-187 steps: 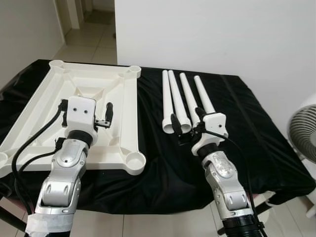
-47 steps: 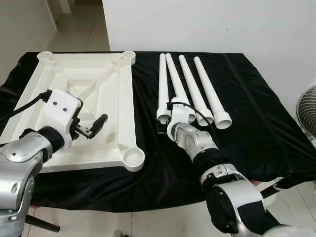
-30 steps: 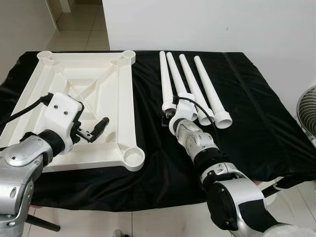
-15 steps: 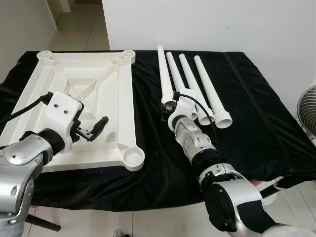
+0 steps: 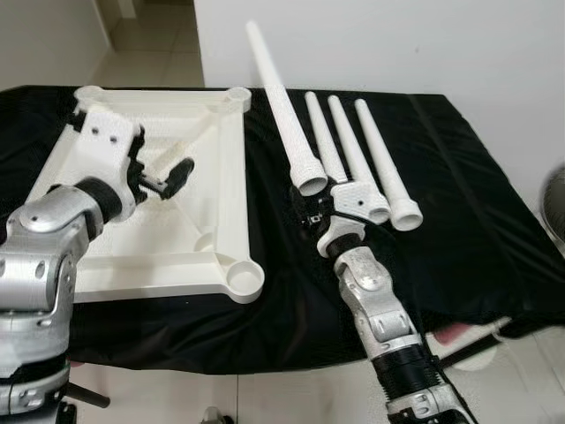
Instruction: Building children table
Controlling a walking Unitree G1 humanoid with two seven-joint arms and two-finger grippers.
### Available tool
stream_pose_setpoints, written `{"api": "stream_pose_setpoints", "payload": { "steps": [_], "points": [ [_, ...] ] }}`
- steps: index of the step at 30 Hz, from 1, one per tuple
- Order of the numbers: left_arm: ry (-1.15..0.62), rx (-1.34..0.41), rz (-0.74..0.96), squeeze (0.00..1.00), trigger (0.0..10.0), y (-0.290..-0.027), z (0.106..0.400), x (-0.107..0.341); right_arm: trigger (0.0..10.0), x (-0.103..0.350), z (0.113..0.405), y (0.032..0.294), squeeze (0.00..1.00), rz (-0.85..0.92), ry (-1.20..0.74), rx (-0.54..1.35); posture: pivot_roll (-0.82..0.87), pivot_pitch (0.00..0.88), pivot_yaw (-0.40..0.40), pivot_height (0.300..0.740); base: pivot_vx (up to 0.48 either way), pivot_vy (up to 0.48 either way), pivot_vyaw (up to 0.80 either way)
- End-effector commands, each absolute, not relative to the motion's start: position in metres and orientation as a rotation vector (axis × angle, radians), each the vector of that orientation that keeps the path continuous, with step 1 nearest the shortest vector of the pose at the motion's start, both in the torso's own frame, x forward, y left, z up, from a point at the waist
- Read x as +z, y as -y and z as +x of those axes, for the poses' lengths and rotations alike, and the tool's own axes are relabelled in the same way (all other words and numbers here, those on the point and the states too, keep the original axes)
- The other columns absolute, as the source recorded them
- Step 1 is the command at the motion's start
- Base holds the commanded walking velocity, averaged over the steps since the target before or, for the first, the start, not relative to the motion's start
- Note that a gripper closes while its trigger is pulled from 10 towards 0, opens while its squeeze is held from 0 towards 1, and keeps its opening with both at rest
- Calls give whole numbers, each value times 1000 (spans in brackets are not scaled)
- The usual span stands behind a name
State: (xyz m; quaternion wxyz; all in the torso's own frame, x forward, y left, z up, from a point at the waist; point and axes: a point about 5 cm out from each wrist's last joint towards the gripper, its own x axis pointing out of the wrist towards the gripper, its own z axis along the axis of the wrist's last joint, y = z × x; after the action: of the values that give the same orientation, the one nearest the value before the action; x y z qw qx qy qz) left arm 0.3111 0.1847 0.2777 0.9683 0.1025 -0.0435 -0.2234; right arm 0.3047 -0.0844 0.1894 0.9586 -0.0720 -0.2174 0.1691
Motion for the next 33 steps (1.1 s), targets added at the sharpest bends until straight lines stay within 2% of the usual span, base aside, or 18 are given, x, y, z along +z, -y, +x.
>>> {"api": "stream_pose_setpoints", "payload": {
  "steps": [1,4,5,7,11,12,13,14,18,33],
  "points": [
    [78,-271,102,0,10000,-189,320,279,10000,192,294,80,0,-209,511,401,23,100,15,740,0,0,0],
    [66,-324,4,0,10000,-178,326,283,10000,188,284,80,0,-270,527,440,23,99,15,740,0,0,0],
    [67,-368,-45,1000,10000,-171,327,285,10000,187,280,80,0,-292,532,456,25,98,16,740,0,0,0],
    [67,-368,-45,1000,10000,-171,327,285,10000,187,280,80,0,-292,532,456,25,98,16,740,0,0,0],
    [72,-527,-266,1000,10000,-152,331,300,10000,185,270,75,0,-340,544,495,24,101,19,740,0,0,0],
    [72,-527,-266,1000,10000,-152,331,300,10000,185,270,75,0,-340,544,495,24,101,19,740,0,0,0],
    [68,-573,-328,0,10000,-149,331,304,10000,186,269,73,0,-349,554,501,25,101,19,740,0,0,0],
    [65,-619,-393,0,10000,-146,331,308,10000,187,267,70,0,-354,567,511,26,101,19,740,0,0,0],
    [21,-663,-478,0,10000,-142,334,310,10000,190,264,64,0,-378,607,537,28,100,20,740,0,0,0],
    [-131,-573,-473,0,10000,-134,344,297,10000,195,254,54,0,-464,705,592,31,98,26,740,0,0,0]
  ]
}}
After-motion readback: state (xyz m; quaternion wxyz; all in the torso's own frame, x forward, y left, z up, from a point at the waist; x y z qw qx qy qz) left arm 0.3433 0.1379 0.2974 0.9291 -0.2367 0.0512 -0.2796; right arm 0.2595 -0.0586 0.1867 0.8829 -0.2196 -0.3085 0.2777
